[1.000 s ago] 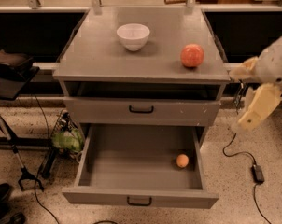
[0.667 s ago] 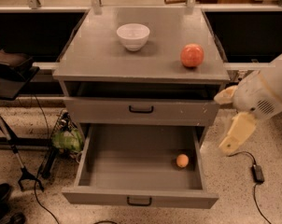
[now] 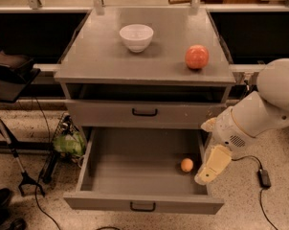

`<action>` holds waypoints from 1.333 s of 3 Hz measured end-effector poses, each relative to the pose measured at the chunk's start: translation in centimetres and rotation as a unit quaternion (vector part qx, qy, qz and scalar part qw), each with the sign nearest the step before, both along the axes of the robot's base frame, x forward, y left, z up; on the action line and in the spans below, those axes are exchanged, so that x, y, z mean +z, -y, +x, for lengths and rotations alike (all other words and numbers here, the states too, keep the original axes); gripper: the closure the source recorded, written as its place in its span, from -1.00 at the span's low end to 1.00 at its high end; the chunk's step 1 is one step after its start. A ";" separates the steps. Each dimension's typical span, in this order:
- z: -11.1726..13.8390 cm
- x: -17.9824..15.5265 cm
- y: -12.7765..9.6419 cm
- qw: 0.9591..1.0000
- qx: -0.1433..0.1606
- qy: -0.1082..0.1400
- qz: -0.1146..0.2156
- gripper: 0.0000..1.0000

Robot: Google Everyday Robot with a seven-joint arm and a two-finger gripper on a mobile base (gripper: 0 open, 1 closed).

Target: Pick orange from middle drawer and place on counter

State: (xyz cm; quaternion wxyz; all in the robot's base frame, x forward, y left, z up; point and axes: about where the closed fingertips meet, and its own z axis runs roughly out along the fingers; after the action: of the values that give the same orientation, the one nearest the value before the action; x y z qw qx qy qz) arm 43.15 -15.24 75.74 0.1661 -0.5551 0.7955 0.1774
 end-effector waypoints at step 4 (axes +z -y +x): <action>5.5 -2.9 -14.0 0.991 0.070 0.077 0.081 -1.00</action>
Offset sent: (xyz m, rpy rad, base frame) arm 0.0462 0.1502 -0.0275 0.1524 -0.1464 0.2014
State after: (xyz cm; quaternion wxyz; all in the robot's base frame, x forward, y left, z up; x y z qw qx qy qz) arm 48.64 -1.20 72.87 0.2584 -0.6062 0.7224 0.2094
